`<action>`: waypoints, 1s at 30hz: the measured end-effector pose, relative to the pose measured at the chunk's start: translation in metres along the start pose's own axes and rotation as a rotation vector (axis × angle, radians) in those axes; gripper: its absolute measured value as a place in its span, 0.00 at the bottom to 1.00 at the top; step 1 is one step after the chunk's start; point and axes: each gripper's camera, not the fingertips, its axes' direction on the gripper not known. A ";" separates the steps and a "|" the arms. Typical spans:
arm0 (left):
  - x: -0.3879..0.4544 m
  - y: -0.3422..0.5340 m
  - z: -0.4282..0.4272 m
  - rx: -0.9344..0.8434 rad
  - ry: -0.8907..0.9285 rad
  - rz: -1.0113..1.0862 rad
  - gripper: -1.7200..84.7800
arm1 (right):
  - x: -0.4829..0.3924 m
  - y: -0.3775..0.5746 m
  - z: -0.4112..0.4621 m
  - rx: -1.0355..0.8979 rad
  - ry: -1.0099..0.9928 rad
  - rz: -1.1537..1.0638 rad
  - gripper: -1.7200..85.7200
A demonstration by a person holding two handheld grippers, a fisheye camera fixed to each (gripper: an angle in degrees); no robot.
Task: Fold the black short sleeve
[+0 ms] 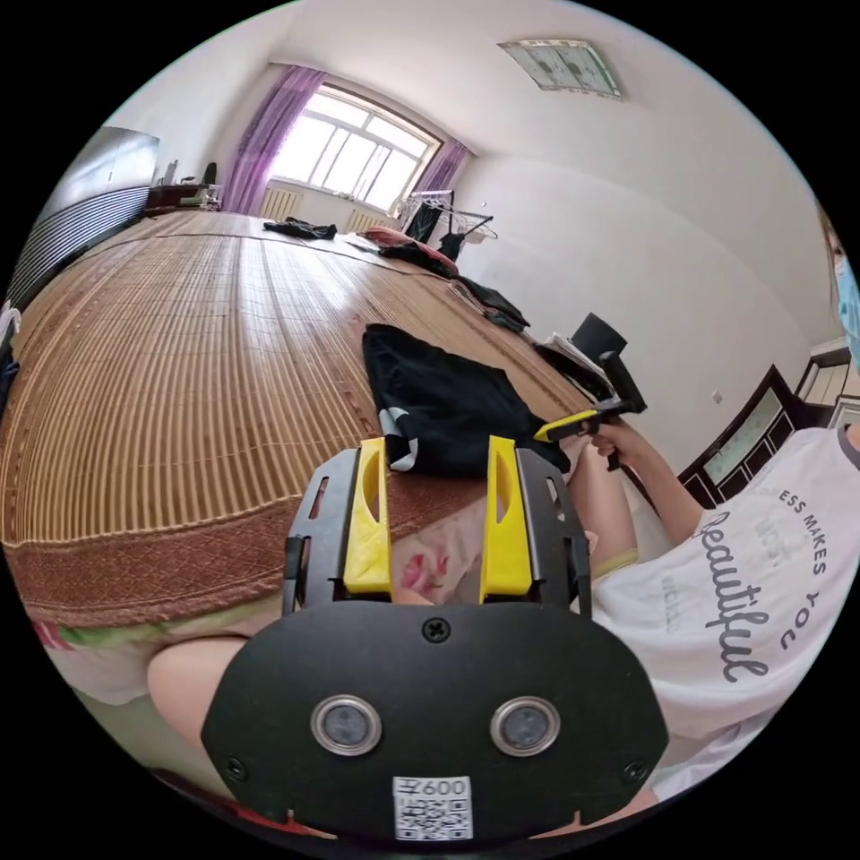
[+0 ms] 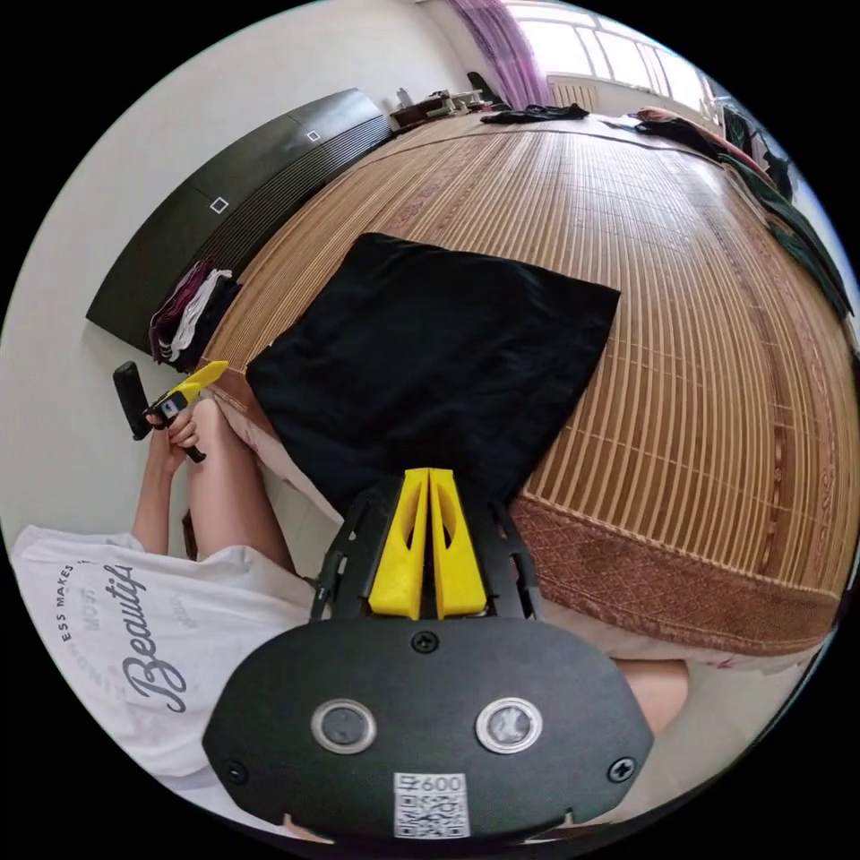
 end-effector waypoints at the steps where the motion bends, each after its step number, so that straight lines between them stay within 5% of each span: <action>1: 0.005 0.002 0.009 -0.038 0.006 0.011 0.20 | 0.010 -0.006 -0.001 0.002 0.033 -0.004 0.01; 8: 0.052 0.014 0.049 -0.110 0.043 0.122 0.22 | 0.111 -0.052 -0.014 0.152 0.375 0.119 0.01; 13: 0.093 0.026 0.078 -0.120 0.053 0.229 0.22 | 0.074 -0.028 -0.030 0.349 0.223 -0.025 0.02; 19: 0.135 0.031 0.118 -0.083 0.089 0.355 0.21 | 0.030 -0.011 -0.003 0.327 -0.080 -0.190 0.05; 30: 0.141 0.035 0.168 -0.127 0.202 0.319 0.17 | 0.187 -0.004 0.022 0.275 -0.120 -0.030 0.01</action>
